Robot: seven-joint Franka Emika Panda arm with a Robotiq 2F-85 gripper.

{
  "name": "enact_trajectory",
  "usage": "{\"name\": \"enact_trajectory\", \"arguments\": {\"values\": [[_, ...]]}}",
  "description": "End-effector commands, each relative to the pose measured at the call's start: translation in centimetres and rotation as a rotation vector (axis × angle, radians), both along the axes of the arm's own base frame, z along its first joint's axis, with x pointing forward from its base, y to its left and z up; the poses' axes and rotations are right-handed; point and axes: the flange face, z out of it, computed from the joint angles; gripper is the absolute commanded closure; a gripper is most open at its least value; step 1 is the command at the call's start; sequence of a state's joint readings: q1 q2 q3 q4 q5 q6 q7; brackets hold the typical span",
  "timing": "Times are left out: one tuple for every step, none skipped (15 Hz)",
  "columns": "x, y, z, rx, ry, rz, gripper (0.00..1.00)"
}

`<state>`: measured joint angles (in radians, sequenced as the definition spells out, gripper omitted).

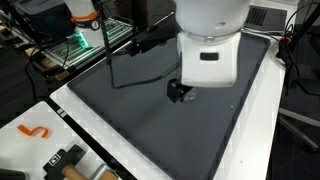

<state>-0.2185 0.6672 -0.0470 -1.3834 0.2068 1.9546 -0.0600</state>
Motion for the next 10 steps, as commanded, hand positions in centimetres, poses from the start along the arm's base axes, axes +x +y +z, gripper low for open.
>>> {"name": "enact_trajectory", "arguments": {"values": [[-2.9, -2.4, -1.1, 0.117, -0.032, -0.052, 0.00], [-3.4, -3.0, -1.5, 0.145, -0.042, -0.060, 0.00], [-3.9, -3.6, -2.0, 0.171, -0.046, -0.072, 0.00], [-4.4, -4.0, -2.4, 0.194, -0.045, -0.082, 0.00], [-4.8, -4.4, -2.8, 0.220, -0.049, -0.087, 0.00], [-5.2, -4.6, -3.2, 0.244, -0.052, -0.094, 0.00], [-5.5, -4.9, -3.5, 0.264, -0.054, -0.102, 0.00], [-5.8, -5.2, -3.8, 0.282, -0.062, -0.109, 0.00], [-6.0, -5.4, -4.1, 0.300, -0.072, -0.117, 0.00], [-6.3, -5.5, -4.4, 0.316, -0.080, -0.129, 0.00]]}}
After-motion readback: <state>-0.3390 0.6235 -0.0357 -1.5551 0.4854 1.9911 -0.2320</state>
